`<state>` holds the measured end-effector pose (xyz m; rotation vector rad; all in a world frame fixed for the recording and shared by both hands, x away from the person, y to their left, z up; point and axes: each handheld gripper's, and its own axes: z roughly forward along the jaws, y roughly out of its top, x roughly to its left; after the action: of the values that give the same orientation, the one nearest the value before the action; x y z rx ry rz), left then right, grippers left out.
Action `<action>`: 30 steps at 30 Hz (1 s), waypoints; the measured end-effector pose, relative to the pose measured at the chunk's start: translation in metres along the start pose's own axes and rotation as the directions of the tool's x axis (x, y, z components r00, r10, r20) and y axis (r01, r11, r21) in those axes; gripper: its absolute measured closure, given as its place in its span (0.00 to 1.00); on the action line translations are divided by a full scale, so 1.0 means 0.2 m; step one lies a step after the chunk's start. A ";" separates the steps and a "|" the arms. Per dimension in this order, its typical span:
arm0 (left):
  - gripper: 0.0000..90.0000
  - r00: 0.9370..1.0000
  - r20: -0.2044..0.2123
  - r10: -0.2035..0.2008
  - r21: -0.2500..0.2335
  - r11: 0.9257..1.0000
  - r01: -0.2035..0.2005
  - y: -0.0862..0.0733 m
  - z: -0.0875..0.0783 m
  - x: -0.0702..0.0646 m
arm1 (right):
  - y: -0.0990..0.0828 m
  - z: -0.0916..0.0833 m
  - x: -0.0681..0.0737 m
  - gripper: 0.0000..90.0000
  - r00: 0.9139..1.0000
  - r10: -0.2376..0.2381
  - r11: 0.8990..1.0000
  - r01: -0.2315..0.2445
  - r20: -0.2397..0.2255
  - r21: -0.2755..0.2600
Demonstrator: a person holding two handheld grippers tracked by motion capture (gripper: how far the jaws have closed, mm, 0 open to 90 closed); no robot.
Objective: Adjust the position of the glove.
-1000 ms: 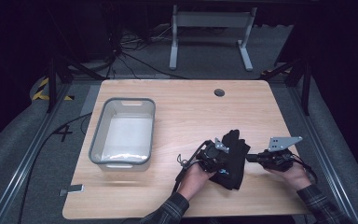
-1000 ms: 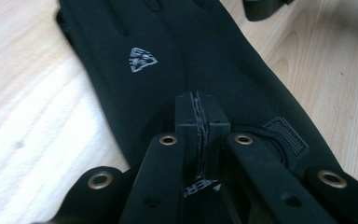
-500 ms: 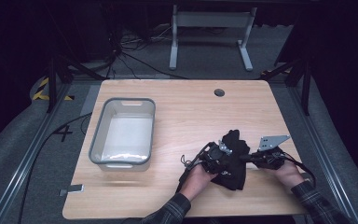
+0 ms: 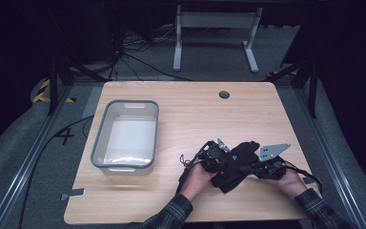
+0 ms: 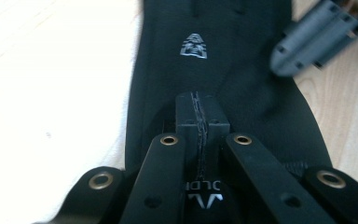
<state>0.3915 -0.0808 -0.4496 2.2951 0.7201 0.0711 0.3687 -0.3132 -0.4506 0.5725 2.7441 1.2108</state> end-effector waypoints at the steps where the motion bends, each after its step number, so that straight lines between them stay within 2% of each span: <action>1: 0.99 1.000 0.000 -0.004 -0.004 1.000 0.004 0.00 0.00 0.00 | 0.00 0.00 0.00 0.99 1.000 0.000 1.000 0.000 -0.004 -0.003; 5: 0.99 1.000 -0.007 0.005 -0.005 1.000 -0.005 0.00 0.00 0.00 | 0.00 -0.02 0.00 0.99 1.000 0.000 1.000 0.000 0.001 -0.022; 9: 0.96 1.000 0.009 0.002 -0.009 1.000 -0.002 0.02 -0.01 0.01 | -0.01 -0.07 0.01 0.98 1.000 0.003 0.999 -0.002 0.018 -0.039; 11: 0.87 1.000 -0.003 0.013 -0.008 1.000 -0.013 0.03 -0.02 0.02 | -0.03 -0.09 0.02 0.91 0.999 0.012 0.999 -0.011 0.030 -0.042; 15: 0.71 1.000 0.010 0.017 -0.043 0.999 -0.017 0.05 -0.03 0.03 | -0.09 -0.16 0.03 0.83 0.996 0.032 0.999 -0.029 0.079 -0.032; 17: 0.61 1.000 0.023 0.022 -0.043 0.999 -0.021 0.05 -0.02 0.04 | -0.12 -0.20 0.02 0.77 0.994 0.055 0.998 -0.051 0.092 -0.047; 19: 0.51 0.999 0.036 0.033 -0.041 0.999 -0.031 0.05 -0.01 0.03 | -0.15 -0.23 0.02 0.66 0.989 0.077 0.996 -0.071 0.124 -0.050; 22: 0.37 0.998 0.044 0.051 -0.043 0.998 -0.049 0.06 0.01 0.01 | -0.19 -0.26 0.01 0.55 0.982 0.098 0.995 -0.092 0.159 -0.044; 24: 0.29 0.996 0.059 0.065 -0.015 0.998 -0.064 0.08 0.03 0.00 | -0.23 -0.27 0.00 0.49 0.978 0.119 0.993 -0.115 0.170 -0.034; 27: 0.20 0.994 0.074 0.080 -0.012 0.997 -0.079 0.10 0.04 0.00 | -0.25 -0.27 -0.01 0.45 0.976 0.128 0.992 -0.126 0.177 -0.026; 30: 0.18 0.992 0.083 0.093 -0.015 0.996 -0.092 0.11 0.07 -0.01 | -0.28 -0.27 -0.02 0.40 0.970 0.135 0.991 -0.132 0.201 -0.025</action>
<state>0.4036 -0.1049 -0.4452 2.3062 0.5692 0.0221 0.3434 -0.3865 -0.4537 0.8417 2.5624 1.1241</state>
